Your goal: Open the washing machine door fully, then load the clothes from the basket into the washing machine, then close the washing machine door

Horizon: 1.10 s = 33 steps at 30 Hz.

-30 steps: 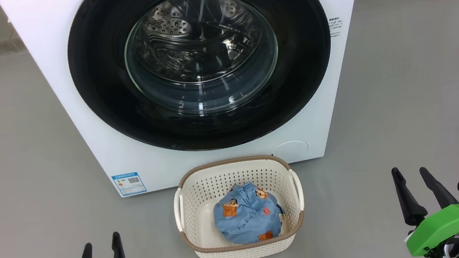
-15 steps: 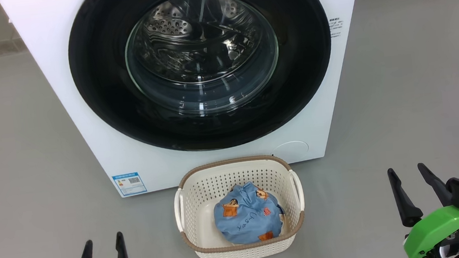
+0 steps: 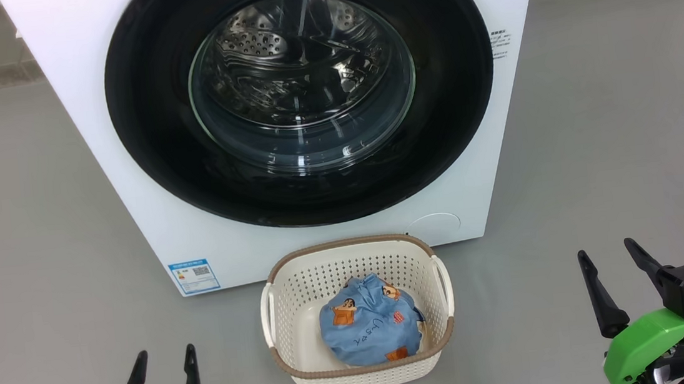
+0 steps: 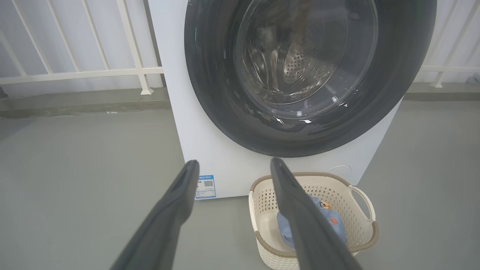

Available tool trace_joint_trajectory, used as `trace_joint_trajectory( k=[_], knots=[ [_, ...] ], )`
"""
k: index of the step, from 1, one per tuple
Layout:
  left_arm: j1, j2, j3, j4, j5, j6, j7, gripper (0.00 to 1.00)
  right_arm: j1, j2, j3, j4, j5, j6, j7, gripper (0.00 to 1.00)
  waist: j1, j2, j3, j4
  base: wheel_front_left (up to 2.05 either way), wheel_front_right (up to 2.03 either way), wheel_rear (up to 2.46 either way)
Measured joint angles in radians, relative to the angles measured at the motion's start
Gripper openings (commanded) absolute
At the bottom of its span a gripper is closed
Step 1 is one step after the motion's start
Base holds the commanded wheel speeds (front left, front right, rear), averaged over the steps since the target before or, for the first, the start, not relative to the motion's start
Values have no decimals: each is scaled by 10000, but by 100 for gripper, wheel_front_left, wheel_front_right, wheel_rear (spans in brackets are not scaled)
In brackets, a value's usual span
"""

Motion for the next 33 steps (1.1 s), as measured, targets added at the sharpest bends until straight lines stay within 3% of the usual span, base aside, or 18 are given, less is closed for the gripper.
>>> trace_joint_trajectory(
  k=[21, 33],
  knots=[
    [-1, 86, -196, 194, -21, 50, 6, 100, 1, 86, -136, -12, 0, 0, 2, 100, 0, 0, -33, -12, 3, 3, -6],
    [-5, 167, -267, 205, -23, 96, 4, 100, 5, 171, -198, -29, 0, 0, 4, 100, 0, 0, -35, -44, 78, 78, -156]
  ],
)
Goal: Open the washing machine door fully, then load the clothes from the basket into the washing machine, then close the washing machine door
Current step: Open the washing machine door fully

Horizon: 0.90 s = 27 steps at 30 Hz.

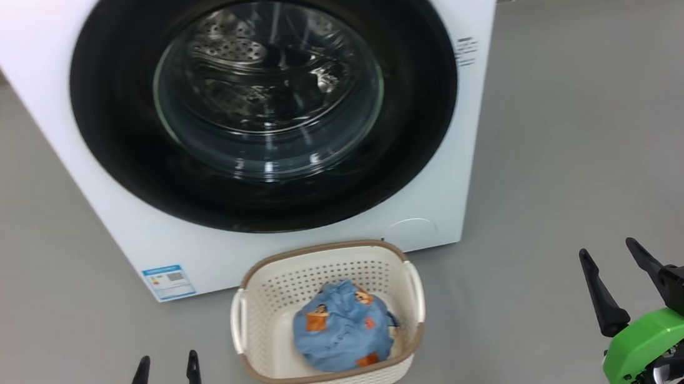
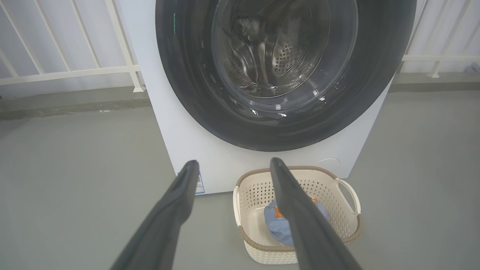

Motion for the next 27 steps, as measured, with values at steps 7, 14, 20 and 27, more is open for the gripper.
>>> trace_joint_trajectory(
  k=[7, 14, 20, 27],
  knots=[
    [-102, 12, -25, -6, 0, 13, 0, 100, 1, 12, -42, -19, 0, 0, 0, 100, -1, 0, 24, -16, 123, 123, -246],
    [-103, -6, -35, -128, -102, -98, -2, 100, 1, 15, -79, -48, 0, 0, -2, 100, 0, 0, 15, -13, 99, 99, -198],
    [-103, 0, -52, -136, -98, -86, -2, 100, 1, 15, -81, -52, 2, 0, -4, 100, 0, 0, 18, -5, 49, 49, -98],
    [-103, 2, -46, -157, -98, -75, -2, 100, 1, 25, -84, -52, 2, 0, -4, 100, 0, 0, 20, 17, 9, 9, -19]
  ],
)
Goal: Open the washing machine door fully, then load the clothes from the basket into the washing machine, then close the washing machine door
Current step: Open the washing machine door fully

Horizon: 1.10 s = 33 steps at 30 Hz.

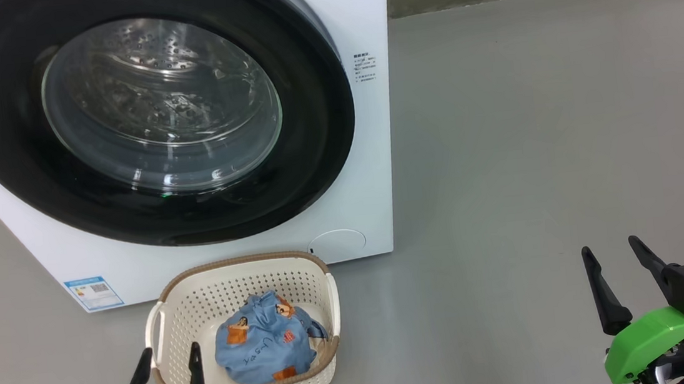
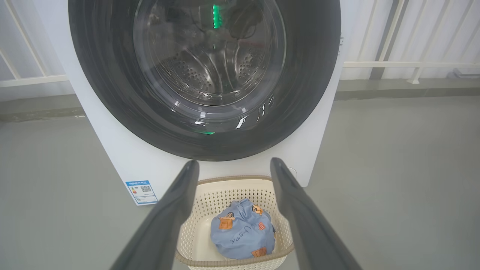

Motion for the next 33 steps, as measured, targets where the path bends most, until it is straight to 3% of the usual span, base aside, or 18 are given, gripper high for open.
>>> trace_joint_trajectory(
  k=[22, 28, 33],
  knots=[
    [-1, 0, -58, -81, -4, -15, -2, 100, -6, 94, -268, -6, 176, 0, -88, 100, 0, 0, 240, 105, 0, 0, 0],
    [-193, -15, -111, -232, -4, -17, -2, 100, -225, 121, -650, 17, 742, 0, -88, 100, 0, 0, 620, 274, 0, 0, 0],
    [-664, -94, -138, -399, 6, -35, -2, 100, -962, 188, -957, 119, 2251, 0, 33, 100, 1, 0, 1128, 432, 0, 0, 0]
  ],
)
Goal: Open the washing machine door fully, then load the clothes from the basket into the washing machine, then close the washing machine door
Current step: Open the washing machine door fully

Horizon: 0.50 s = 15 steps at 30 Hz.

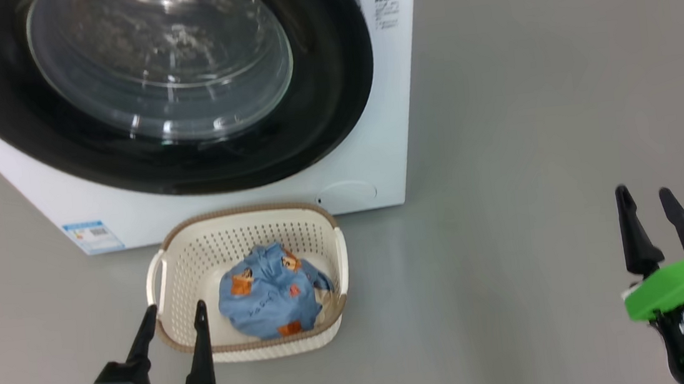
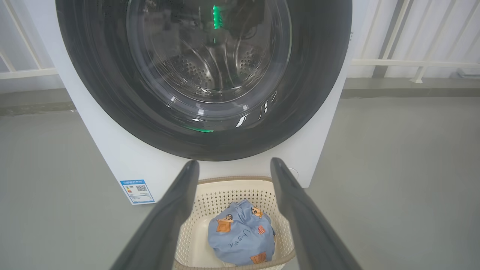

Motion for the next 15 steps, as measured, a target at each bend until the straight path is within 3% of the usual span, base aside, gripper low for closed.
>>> trace_joint_trajectory(
  k=[5, 6, 7, 8, 9, 10, 15],
  knots=[
    [-264, -104, -27, -19, 10, -100, -2, 100, -792, 88, 8, 184, 2255, 0, 255, 100, 0, 0, 541, 160, 0, 0, 0],
    [-334, -134, -44, -17, 12, -153, -2, 100, -990, 71, 15, 230, 2594, 0, 255, 95, 0, 0, 647, 193, 0, 0, 0],
    [-419, -165, -56, -17, 25, -161, -2, 100, -1190, 56, 15, 282, 2970, 0, 259, 49, 0, 0, 750, 227, 0, 0, 0],
    [-500, -199, -58, -19, 27, -173, -2, 100, -1407, 31, 29, 370, 3346, 0, 313, 13, 0, 0, 857, 264, 0, 0, 0],
    [-585, -236, -61, -17, 29, -184, -2, 100, -1612, -2, 46, 477, 3684, 0, 330, 0, 1, 0, 960, 302, 0, 0, 0],
    [-742, -297, -71, -17, 96, -253, -2, 100, -2056, -8, 12, 732, 4665, 0, 458, 0, 0, 0, 1159, 385, 0, 0, 0],
    [-1160, -418, -102, 2, 263, -430, -6, 100, -3321, 77, -359, 1475, 7183, 0, 1045, 0, 1, 0, 1627, 617, 0, 0, 0]
  ],
)
